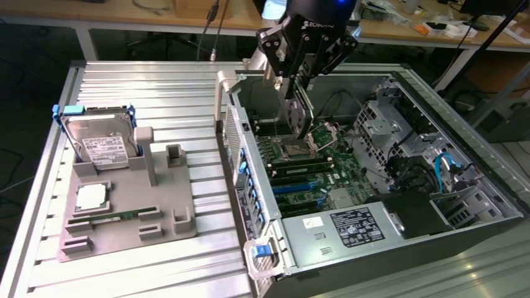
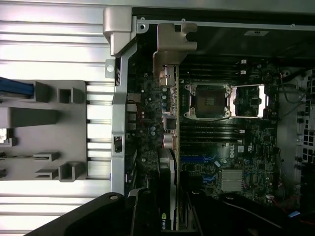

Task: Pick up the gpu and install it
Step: 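Pick up the gpu and move the gpu toward the slot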

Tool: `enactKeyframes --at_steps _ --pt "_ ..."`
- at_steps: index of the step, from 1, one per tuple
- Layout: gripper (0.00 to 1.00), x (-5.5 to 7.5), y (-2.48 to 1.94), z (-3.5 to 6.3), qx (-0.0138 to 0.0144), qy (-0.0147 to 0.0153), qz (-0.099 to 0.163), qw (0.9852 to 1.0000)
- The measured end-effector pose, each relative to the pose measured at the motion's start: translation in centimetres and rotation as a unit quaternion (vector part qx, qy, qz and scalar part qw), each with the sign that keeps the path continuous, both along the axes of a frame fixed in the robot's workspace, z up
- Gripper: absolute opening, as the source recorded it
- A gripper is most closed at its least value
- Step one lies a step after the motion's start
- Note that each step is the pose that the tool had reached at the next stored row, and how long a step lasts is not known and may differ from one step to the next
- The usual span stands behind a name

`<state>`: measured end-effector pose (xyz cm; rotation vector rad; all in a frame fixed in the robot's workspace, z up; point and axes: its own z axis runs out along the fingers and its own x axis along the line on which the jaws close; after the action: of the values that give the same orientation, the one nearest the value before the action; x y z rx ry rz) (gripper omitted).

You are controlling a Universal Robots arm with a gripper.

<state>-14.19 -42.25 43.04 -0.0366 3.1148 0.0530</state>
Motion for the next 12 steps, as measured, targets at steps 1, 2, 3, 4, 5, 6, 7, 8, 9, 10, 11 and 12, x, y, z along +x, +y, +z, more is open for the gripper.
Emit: enactKeyframes --at_steps 1,2,3,4,5,6,7,8,9,10,11,12 --pt "0.27 0.1 0.0 -0.01 0.0 0.0 0.0 1.0" --pt "0.27 0.2 0.0 0.0 0.0 0.0 0.0 1.0" --pt "0.27 0.3 0.0 0.0 0.0 0.0 0.0 1.0" --pt "0.27 0.5 0.0 0.0 0.0 0.0 0.0 1.0" --pt "0.27 0.6 0.0 0.0 0.0 0.0 0.0 1.0" --pt "0.27 0.6 0.0 0.0 0.0 0.0 0.0 1.0" --pt "0.27 0.7 0.0 0.0 0.0 0.0 0.0 1.0" --pt "0.27 0.8 0.0 0.0 0.0 0.0 0.0 1.0" --pt "0.27 0.9 0.0 0.0 0.0 0.0 0.0 1.0" --pt "0.27 1.0 0.0 0.0 0.0 0.0 0.0 1.0" --pt "0.27 1.1 0.0 0.0 0.0 0.0 0.0 1.0" --pt "0.27 1.2 0.0 0.0 0.0 0.0 0.0 1.0"
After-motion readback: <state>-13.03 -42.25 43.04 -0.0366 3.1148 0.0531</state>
